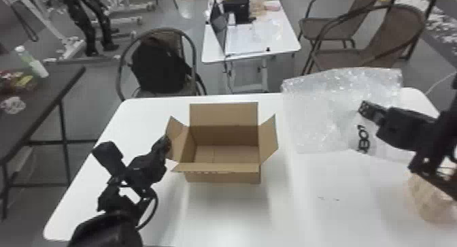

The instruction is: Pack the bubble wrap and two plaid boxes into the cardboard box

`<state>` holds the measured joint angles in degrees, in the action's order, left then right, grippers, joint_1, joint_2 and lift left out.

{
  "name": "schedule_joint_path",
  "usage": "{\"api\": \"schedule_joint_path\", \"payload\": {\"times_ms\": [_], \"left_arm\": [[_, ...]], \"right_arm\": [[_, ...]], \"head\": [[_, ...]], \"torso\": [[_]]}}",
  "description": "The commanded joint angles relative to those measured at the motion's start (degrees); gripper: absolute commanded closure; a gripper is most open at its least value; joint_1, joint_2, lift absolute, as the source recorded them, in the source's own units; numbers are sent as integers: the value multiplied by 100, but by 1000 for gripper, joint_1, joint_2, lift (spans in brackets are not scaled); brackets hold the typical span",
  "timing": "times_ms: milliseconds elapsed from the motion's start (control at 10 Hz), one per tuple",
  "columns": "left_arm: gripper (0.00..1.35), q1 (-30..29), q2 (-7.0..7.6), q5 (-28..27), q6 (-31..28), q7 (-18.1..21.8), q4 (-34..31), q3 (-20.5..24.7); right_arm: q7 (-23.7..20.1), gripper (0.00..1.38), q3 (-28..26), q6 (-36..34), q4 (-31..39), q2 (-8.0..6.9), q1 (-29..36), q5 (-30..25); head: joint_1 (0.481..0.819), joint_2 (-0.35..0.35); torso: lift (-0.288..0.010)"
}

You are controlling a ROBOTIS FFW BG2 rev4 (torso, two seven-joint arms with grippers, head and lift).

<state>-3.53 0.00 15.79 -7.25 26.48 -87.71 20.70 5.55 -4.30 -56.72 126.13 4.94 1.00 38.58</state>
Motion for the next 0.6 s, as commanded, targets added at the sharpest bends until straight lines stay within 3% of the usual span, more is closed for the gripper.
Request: {"api": "schedule_joint_path", "payload": {"times_ms": [0,300,500], "left_arm": [[1217,2,0,-15,-22,-20,0,-48],[1219,2,62,-15,-30,-55,0,-83],[1217,28,97,-33,-66,-108,0,-154]], "right_arm": [[-1,1197,316,417,-554,-72,-214,89],[-19,1197,1256,1199,-2145,-99,-750,845],[-133,1200,1757,1313,-2549,-72,-1225,1267]], "head": [[695,186],[695,236],[695,284]], "torso": [[-71],[-71],[-71]]}}
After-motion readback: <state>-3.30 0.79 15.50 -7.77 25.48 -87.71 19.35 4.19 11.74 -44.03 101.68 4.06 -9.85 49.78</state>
